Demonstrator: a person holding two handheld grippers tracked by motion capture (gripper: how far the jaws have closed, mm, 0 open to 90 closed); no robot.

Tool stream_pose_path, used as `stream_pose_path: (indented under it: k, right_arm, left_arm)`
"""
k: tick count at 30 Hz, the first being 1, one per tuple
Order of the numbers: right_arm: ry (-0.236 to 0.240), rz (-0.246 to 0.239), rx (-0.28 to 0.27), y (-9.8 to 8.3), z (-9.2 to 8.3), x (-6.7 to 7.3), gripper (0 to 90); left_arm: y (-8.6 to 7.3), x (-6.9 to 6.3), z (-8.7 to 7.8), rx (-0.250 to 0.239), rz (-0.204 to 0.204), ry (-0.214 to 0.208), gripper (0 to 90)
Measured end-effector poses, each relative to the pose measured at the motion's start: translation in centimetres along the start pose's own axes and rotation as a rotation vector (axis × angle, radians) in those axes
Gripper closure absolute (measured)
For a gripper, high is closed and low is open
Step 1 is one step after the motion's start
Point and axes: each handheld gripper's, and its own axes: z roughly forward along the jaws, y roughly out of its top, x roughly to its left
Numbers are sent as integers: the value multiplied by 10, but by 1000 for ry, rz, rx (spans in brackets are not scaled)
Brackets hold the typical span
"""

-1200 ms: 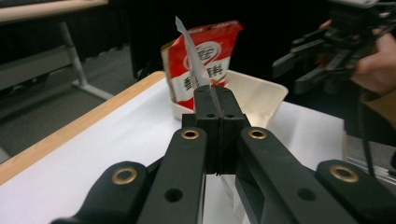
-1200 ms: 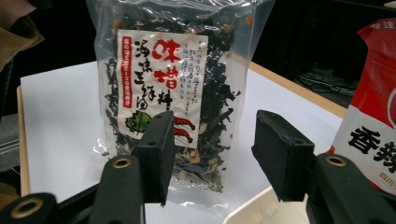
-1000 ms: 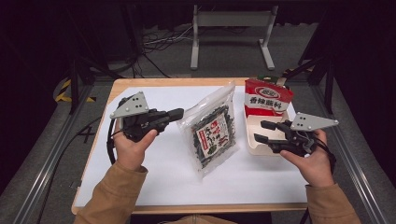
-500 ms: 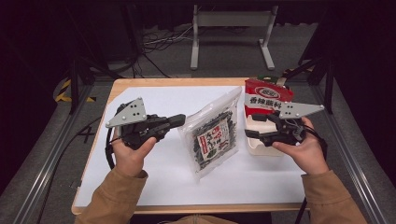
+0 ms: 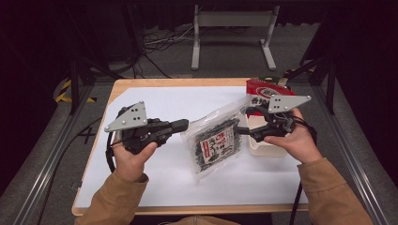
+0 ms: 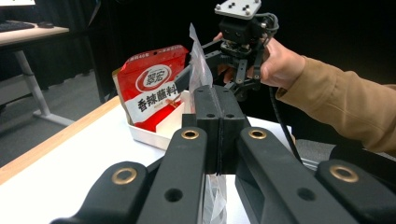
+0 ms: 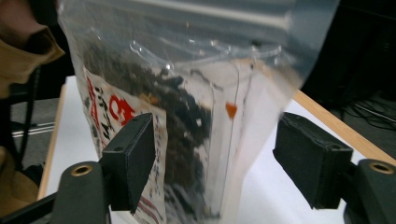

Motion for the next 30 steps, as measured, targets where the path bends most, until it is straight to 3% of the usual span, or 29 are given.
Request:
stream_pose_path:
  k: [7, 10, 14, 19, 28, 30]
  right_arm:
    - [98, -22, -16, 8, 7, 4, 362]
    - [130, -35, -1, 9, 8, 6, 452]
    - [190, -58, 17, 10, 6, 9, 642]
    - [240, -72, 39, 12, 2, 16, 746]
    - [259, -79, 39, 12, -1, 22, 776]
    - [261, -73, 32, 12, -1, 22, 779]
  left_arm:
    - [0, 0, 0, -3, 1, -2, 900]
    - [-1, 2, 0, -3, 1, 2, 900]
    - [-1, 3, 0, -7, -5, 9, 900]
    - [-1, 4, -2, -16, -11, 20, 900]
    - [-2, 6, -2, -25, -17, 19, 900]
    - [-2, 7, -3, -39, -23, 22, 852]
